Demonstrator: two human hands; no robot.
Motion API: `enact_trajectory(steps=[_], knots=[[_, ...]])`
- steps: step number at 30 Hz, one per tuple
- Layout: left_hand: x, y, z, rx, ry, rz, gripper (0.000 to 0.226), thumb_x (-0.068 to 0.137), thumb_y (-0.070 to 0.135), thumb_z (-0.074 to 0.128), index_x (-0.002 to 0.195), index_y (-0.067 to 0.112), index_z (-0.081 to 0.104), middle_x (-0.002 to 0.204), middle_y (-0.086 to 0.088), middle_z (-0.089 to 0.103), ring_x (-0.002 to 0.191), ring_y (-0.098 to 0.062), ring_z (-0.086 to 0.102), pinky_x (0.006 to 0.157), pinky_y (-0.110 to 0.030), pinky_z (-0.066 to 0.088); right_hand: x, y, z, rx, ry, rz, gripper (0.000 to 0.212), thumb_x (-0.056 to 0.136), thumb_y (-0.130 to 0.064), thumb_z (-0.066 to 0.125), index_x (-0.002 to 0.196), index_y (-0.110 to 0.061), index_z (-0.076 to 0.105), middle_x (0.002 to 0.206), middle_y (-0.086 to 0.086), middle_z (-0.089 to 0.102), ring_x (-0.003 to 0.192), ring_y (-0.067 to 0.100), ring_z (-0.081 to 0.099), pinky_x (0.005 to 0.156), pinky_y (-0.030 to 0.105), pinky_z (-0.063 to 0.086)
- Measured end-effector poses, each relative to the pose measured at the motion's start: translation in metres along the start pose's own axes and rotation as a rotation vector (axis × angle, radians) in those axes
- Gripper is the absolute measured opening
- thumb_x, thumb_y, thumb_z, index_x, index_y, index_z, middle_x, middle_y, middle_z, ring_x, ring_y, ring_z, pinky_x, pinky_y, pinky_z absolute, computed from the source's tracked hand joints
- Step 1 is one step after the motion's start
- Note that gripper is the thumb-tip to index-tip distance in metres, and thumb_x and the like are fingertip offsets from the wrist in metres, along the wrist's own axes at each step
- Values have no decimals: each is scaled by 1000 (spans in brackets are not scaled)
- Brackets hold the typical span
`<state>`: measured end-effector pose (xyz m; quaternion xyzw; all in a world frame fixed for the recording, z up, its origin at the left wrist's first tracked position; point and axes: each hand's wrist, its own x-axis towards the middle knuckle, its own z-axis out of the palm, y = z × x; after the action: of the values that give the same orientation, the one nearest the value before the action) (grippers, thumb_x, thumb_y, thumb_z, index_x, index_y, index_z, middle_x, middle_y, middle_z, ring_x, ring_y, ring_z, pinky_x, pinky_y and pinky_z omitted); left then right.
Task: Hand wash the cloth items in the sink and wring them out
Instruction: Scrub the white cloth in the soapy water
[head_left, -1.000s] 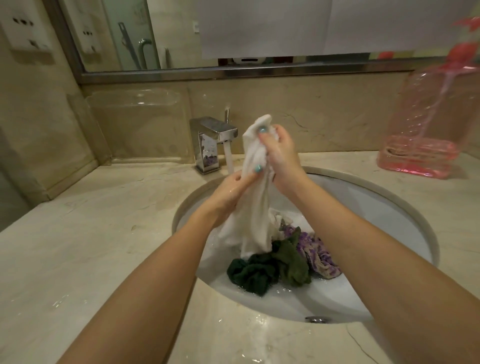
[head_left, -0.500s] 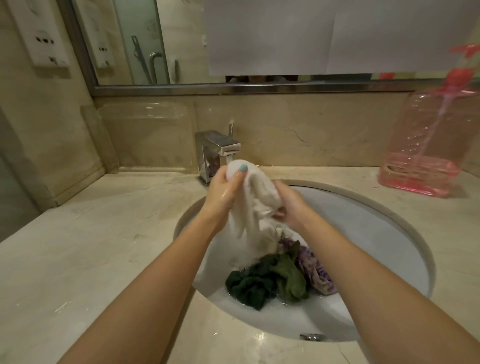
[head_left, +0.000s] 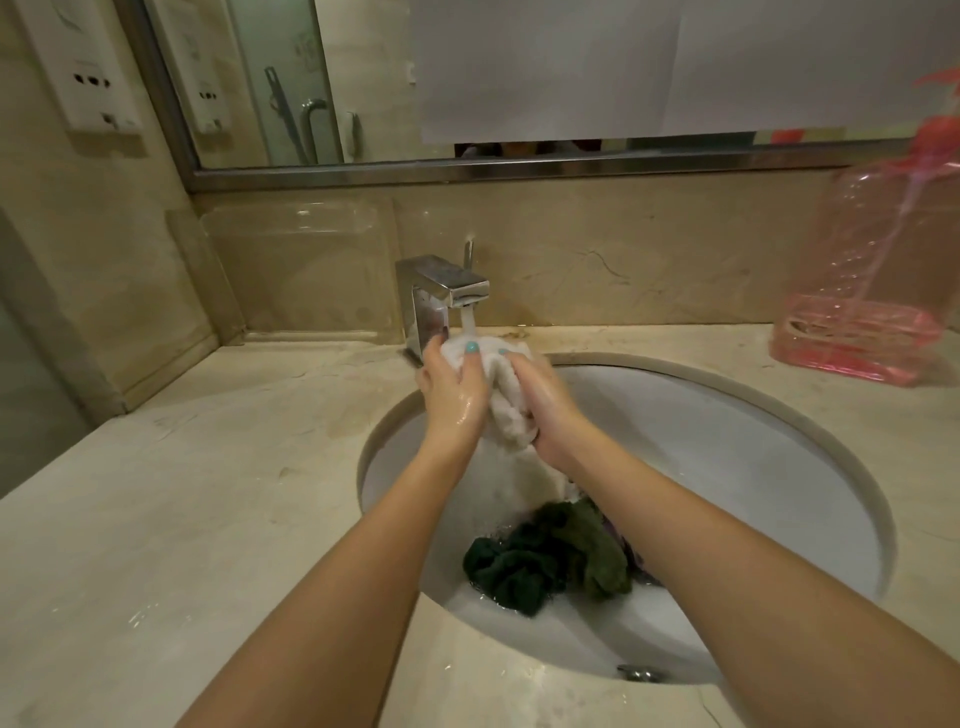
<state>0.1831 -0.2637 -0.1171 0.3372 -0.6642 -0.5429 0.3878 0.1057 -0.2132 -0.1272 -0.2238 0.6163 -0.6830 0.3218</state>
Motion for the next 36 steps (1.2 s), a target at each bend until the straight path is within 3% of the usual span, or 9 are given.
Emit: enact_trajectory(steps=[6, 10, 13, 15, 20, 26, 29, 32, 36], knots=[[-7, 2, 23, 34, 75, 78, 31, 98, 40, 51, 118, 18, 44, 120, -6, 47, 100, -22, 55, 84, -35, 51, 1, 9, 11, -15, 96, -161, 24, 100, -44, 45, 107, -27, 61, 105, -1, 69, 101, 19, 65, 88, 36, 53], [5, -4, 24, 101, 79, 105, 21, 100, 32, 48, 81, 23, 49, 81, 6, 58, 79, -12, 57, 69, -28, 46, 8, 9, 15, -121, 215, -237, 29, 101, -38, 45, 81, -29, 66, 90, -4, 71, 93, 16, 66, 89, 36, 53], [16, -4, 25, 173, 69, 52, 35, 98, 27, 44, 65, 20, 51, 67, 1, 55, 70, -21, 52, 67, -37, 39, 3, 4, 10, -264, 292, -274, 36, 101, -35, 45, 70, -24, 61, 73, -7, 62, 74, 12, 59, 68, 29, 45], [22, -4, 27, 242, 37, -38, 36, 101, 28, 40, 72, 16, 57, 77, -7, 59, 79, -28, 55, 67, -38, 39, -2, -1, 5, -450, 316, -309, 41, 100, -30, 43, 61, -21, 51, 64, -6, 51, 67, 17, 49, 61, 30, 33], [25, -3, 14, -200, -109, -272, 31, 97, 29, 50, 110, 7, 67, 102, -12, 72, 87, -23, 68, 70, -30, 53, -4, -6, -1, -667, 277, -402, 41, 101, -31, 38, 62, -21, 46, 76, 5, 56, 76, 26, 51, 65, 33, 35], [20, -5, -4, -452, -558, -174, 48, 96, 39, 51, 125, 2, 60, 117, -15, 68, 107, -24, 67, 83, -29, 57, 6, -17, -21, -398, 338, -405, 37, 104, -35, 36, 74, -18, 49, 77, -3, 53, 73, 14, 49, 67, 30, 36], [18, -1, -4, -295, -509, -157, 33, 90, 31, 66, 100, 0, 67, 88, -11, 73, 86, -24, 69, 78, -32, 57, 7, -16, -32, -533, 411, -426, 41, 104, -37, 35, 67, -19, 41, 70, -4, 46, 64, 11, 41, 56, 29, 33], [17, -6, -5, -32, -402, -41, 30, 84, 33, 75, 96, 7, 69, 90, -9, 75, 83, -22, 71, 78, -31, 56, 10, -16, -39, -545, 394, -389, 41, 103, -42, 36, 69, -20, 37, 68, -5, 40, 61, 10, 37, 56, 30, 29], [13, -5, -8, -85, -274, 135, 21, 90, 28, 68, 102, 10, 69, 92, -5, 73, 85, -16, 70, 72, -24, 56, 10, -14, -40, -256, 36, -72, 53, 84, -61, 60, 105, -13, 58, 93, 1, 66, 88, 17, 65, 76, 36, 55]])
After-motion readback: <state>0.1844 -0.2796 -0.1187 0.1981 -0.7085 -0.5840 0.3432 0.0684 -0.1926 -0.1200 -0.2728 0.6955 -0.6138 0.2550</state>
